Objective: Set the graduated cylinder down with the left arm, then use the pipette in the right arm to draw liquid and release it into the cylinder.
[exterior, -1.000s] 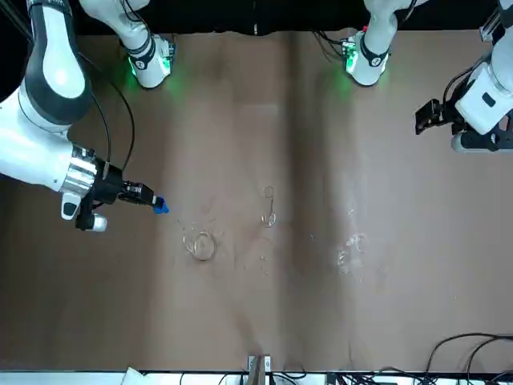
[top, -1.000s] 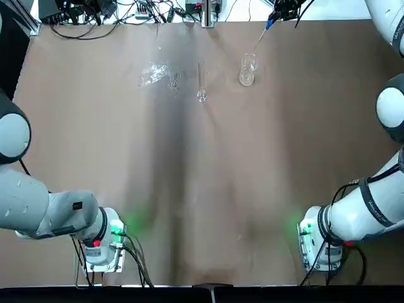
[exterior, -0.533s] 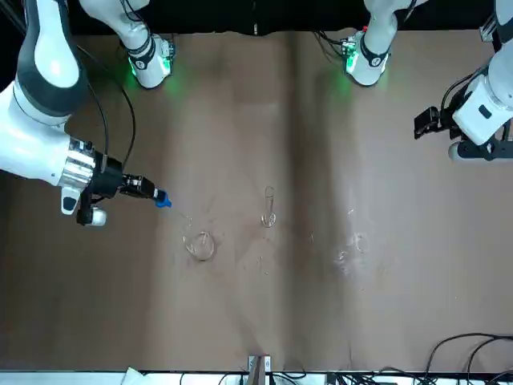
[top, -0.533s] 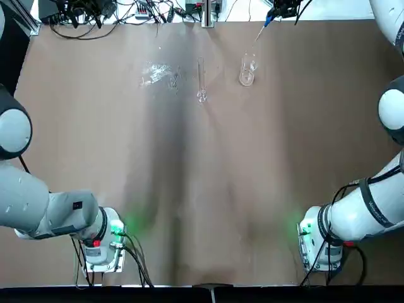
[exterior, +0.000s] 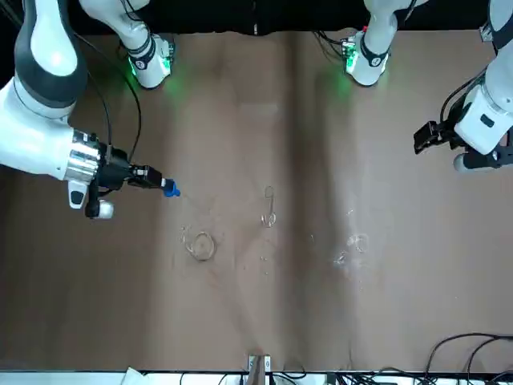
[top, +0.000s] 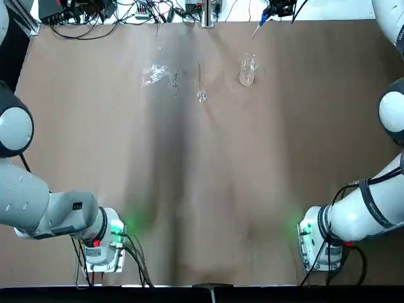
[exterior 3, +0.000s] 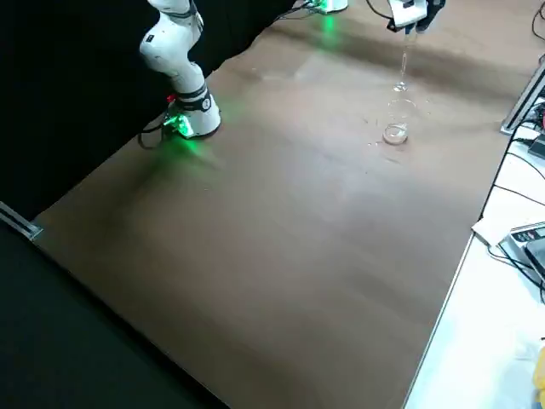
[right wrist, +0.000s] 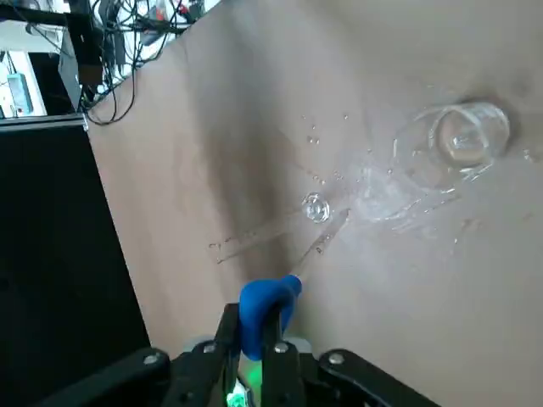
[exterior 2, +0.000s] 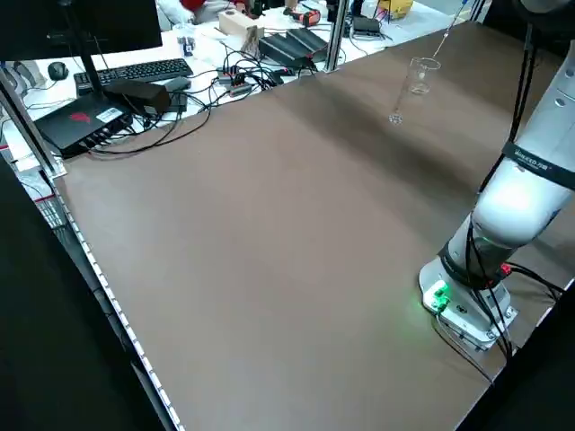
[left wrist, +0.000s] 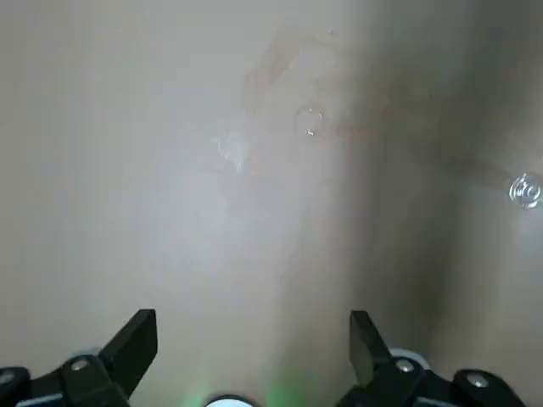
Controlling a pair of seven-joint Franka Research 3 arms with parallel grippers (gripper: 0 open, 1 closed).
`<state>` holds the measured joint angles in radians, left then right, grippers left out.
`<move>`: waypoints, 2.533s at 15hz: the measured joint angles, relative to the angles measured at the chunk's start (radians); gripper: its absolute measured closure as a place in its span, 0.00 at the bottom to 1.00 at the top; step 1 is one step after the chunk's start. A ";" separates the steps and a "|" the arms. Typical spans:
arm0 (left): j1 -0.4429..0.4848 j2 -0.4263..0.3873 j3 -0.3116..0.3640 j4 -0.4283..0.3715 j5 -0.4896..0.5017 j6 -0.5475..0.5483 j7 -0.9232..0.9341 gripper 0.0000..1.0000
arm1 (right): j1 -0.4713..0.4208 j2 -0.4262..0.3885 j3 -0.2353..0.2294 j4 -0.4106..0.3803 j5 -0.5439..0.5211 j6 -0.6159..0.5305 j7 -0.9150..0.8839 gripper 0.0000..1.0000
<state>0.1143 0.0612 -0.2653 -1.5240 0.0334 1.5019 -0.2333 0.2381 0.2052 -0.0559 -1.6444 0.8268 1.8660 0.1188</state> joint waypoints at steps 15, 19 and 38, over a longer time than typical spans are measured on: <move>0.004 -0.003 0.001 0.010 0.009 0.010 -0.028 0.00 | 0.114 -0.015 0.005 0.030 0.096 0.004 0.088 0.86; 0.005 -0.003 0.007 0.012 0.009 0.010 -0.028 0.00 | 0.132 -0.015 0.005 0.037 0.139 0.005 0.090 0.86; 0.002 -0.003 0.001 0.014 0.009 0.010 -0.028 0.00 | 0.258 -0.013 0.005 0.037 0.156 0.186 0.132 0.86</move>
<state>0.1160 0.0586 -0.2645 -1.5104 0.0426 1.5118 -0.2616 0.4956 0.1919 -0.0507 -1.6075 0.9829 2.0522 0.2506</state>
